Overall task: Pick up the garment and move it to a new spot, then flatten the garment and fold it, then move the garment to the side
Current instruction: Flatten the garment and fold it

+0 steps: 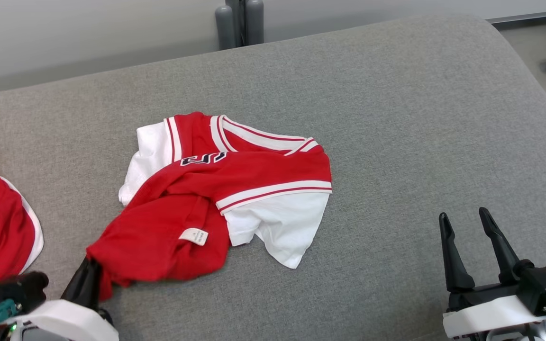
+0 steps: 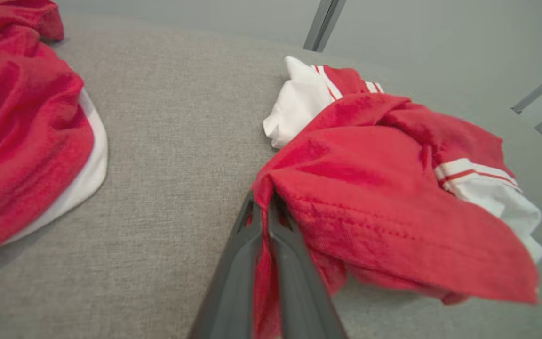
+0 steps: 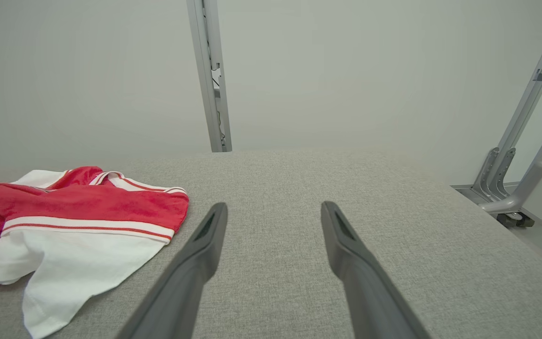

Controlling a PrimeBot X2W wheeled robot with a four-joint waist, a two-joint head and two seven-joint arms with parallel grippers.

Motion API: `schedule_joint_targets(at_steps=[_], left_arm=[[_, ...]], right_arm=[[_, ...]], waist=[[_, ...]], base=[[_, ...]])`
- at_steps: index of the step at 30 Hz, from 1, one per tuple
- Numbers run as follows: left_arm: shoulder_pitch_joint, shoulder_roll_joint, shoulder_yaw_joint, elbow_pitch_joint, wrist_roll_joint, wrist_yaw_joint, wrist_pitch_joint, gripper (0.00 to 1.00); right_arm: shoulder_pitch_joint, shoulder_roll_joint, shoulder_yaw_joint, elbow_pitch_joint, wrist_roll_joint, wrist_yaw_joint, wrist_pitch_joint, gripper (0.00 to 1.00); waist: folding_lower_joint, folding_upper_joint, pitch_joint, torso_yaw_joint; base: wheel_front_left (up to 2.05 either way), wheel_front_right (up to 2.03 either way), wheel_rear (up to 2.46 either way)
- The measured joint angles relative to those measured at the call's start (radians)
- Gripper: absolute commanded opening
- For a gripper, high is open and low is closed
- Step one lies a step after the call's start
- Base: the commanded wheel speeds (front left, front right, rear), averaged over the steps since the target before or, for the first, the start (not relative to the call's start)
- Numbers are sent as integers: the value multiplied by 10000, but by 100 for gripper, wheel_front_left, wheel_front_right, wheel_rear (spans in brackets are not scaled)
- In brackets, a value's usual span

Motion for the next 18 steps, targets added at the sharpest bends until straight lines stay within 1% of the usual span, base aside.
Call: schedule_joint_targets(at_steps=[1, 2, 4, 6, 10, 12, 13, 15, 18], left_arm=[[-2, -73, -21, 453, 61, -23, -174, 5], [-2, -73, -21, 453, 61, -23, -174, 27], [-33, -226, -54, 1187, 102, -176, -412, 45], [-117, -353, -121, 1607, 127, -318, -610, 100], [-169, -591, -255, 1778, 105, -445, -671, 100], [192, -627, -405, 1208, 111, -242, -568, 100], [435, -616, -453, 934, 113, -100, -512, 100], [940, -499, -462, 320, 161, 349, -376, 100], [1712, -399, -265, -955, 94, 978, -295, 100]], right_arm=[[-9, -2, -13, -6, -13, 0, 0, 100], [-9, -2, -13, -6, -13, 0, 0, 100], [-12, -2, -52, -4, -79, 0, 0, 100], [-1, -2, -90, -8, -146, 0, 0, 100], [109, -2, -167, 2, -230, 0, 0, 100], [173, -2, -190, 8, -251, 0, 0, 100], [190, 0, -199, 6, -259, 0, 0, 100], [228, -6, -226, -13, -261, 0, 0, 100], [337, 2, -257, -36, -268, 0, 0, 100]], waist=[[0, 0, 15, 25], [0, 0, 15, 25], [0, 0, 27, 85], [1, 0, 10, 163], [0, 0, -120, 336], [1, 0, -304, 434], [0, 0, -370, 465], [1, 0, -490, 538], [0, 0, -656, 653]], base=[[0, 0, 0], [0, 0, 0], [0, 0, 0], [0, 0, 0], [0, 0, 0], [0, 0, 0], [0, 0, 0], [0, 0, 0], [0, 0, 0]])
